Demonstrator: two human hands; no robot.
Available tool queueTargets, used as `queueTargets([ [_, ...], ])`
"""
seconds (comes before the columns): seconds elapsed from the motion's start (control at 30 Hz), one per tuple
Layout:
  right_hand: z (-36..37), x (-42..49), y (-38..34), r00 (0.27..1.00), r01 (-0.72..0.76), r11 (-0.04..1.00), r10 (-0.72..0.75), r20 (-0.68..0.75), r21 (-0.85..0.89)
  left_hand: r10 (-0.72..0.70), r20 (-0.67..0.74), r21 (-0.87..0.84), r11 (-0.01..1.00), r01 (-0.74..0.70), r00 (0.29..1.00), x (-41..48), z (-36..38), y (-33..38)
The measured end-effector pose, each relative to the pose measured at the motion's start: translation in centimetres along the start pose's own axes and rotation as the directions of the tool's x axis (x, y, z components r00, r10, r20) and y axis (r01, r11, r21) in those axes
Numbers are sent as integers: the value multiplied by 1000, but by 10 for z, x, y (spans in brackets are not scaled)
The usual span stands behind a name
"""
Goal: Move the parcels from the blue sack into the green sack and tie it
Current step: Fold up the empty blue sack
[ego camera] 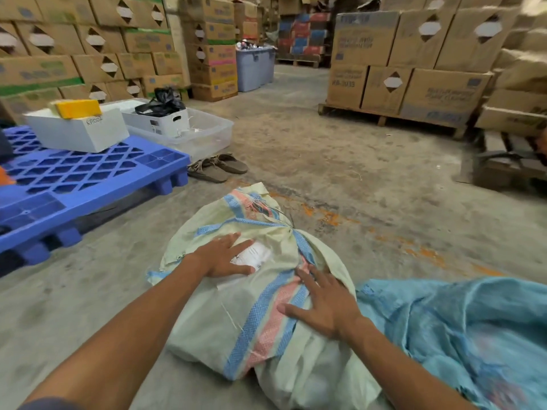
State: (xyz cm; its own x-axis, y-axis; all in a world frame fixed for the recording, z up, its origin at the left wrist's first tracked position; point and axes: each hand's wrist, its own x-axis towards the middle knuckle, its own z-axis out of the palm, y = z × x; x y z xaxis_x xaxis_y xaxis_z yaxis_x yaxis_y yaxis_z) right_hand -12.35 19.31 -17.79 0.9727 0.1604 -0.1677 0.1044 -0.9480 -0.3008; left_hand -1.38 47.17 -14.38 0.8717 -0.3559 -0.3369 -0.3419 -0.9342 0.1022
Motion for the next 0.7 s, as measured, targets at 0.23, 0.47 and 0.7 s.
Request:
queueTargets([
  [0.23, -69, -28, 8, 996, 22, 917, 14, -89, 399, -111, -209, 180, 972, 150, 971, -15, -43, 60],
  [0.47, -175, -120, 128, 881, -243, 938, 320, -349, 248, 26, -339, -51, 998, -46, 941, -12, -85, 231],
  [0.7, -170, -251, 290, 529, -776, 592, 799, -287, 218, 28, -34, -312, 949, -37, 999, 13, -49, 414],
])
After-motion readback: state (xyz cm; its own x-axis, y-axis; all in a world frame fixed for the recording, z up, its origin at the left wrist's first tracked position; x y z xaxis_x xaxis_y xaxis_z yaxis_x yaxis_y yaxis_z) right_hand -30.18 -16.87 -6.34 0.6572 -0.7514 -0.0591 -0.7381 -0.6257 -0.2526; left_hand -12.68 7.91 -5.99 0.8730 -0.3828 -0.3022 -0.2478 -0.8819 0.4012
